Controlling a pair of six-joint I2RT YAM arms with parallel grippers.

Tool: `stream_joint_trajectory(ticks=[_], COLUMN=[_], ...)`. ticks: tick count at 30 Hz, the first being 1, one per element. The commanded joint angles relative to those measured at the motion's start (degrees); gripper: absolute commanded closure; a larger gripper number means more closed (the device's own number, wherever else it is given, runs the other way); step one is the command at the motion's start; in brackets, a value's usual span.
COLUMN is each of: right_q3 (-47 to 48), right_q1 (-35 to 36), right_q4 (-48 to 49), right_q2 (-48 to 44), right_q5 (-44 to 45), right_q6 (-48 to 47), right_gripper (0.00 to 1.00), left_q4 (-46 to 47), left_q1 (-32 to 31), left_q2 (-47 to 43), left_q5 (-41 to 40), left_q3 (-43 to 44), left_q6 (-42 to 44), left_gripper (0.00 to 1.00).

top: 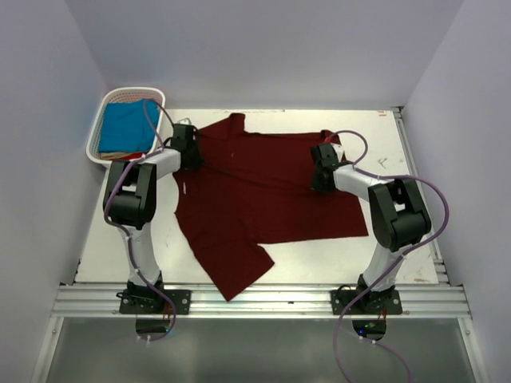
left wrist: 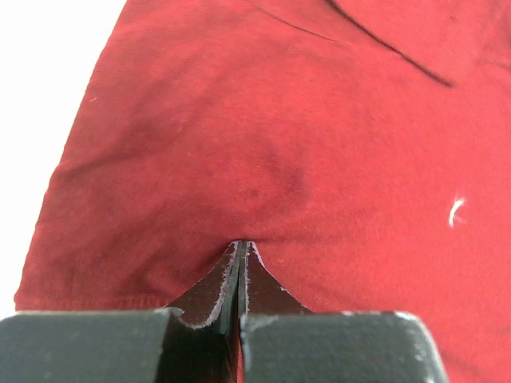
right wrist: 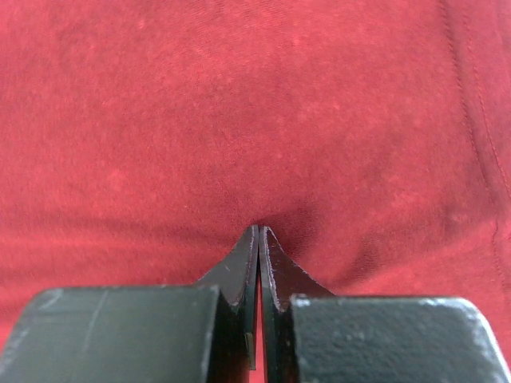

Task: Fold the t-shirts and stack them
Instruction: Flatten out the tshirt

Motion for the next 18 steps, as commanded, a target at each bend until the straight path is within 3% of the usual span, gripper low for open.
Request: stream_joint_trajectory(ticks=[1,9,13,14,15,18], right_q3=[-5.2,-4.1,-0.7,-0.1,0.4,1.1], right_q1=[2.1,3.2,3.2,3.3,3.3,3.4], right_q4=[-8.3,-9.0,-8.8,-9.0,-9.2,-10.5], right_q2=[-2.6,-4.2,-7.0,-7.8,-9.5,-12.8], right_q5=[-2.1,-0.3,2.0,2.4,3.1,3.6], right_q6=[2.6,2.5,1.5,1.3,1.2,1.4], right_gripper=[1.0,1.0,0.98,0.92,0.75,0.55], left_q4=[-3.6,-0.7,-0.9,-1.4,-2.9,-8.1], left_q1=[1.8,1.3,-1.6,-2.3,-2.9,-5.3], left_q2=[0.6,-9.1,-17.6,-19.2,-22.8,-30.2], left_q5=[-2.1,5.9,7.8,8.1,8.7,9.4], left_q3=[1.6,-6.3,-10.9,-11.8,-13.6,-17.6], left_q6=[2.1,1.0,1.6,1.5,1.5,1.4], left_gripper=[1.0,0.97,0.62,0.49,0.42,0.25])
